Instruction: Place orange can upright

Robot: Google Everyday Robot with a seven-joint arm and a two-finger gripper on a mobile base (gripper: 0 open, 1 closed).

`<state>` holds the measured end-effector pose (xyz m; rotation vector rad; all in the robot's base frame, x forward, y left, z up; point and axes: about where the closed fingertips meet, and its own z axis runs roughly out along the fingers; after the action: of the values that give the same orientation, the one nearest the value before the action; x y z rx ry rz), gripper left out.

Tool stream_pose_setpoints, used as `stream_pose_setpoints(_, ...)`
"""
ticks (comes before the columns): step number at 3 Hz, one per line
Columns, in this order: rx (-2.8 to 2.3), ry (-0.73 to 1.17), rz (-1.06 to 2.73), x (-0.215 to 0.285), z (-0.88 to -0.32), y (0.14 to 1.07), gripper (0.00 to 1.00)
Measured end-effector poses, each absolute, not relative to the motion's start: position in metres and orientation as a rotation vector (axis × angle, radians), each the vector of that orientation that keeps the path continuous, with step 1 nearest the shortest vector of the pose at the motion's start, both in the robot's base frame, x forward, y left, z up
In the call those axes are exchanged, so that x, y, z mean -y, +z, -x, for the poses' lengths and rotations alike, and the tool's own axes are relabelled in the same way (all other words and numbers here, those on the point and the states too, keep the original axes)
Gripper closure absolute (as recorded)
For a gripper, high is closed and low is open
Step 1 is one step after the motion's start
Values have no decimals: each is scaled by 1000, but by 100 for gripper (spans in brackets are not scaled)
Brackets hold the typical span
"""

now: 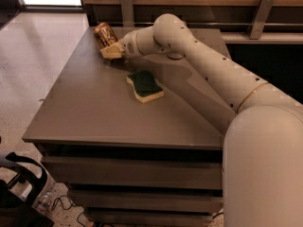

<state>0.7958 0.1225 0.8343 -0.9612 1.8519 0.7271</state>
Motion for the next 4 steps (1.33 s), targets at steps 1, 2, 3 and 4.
stream_pose_setpoints(1,-1852,727,961,-122,-796,839,100)
stream_pose_setpoints(2,-1852,727,961,-122,-796,839,100)
stream_pose_setpoints(3,-1871,728,960,-125,-797,834,100)
stream_pose_setpoints(4,-1872,728,960,-125,-797,840,100)
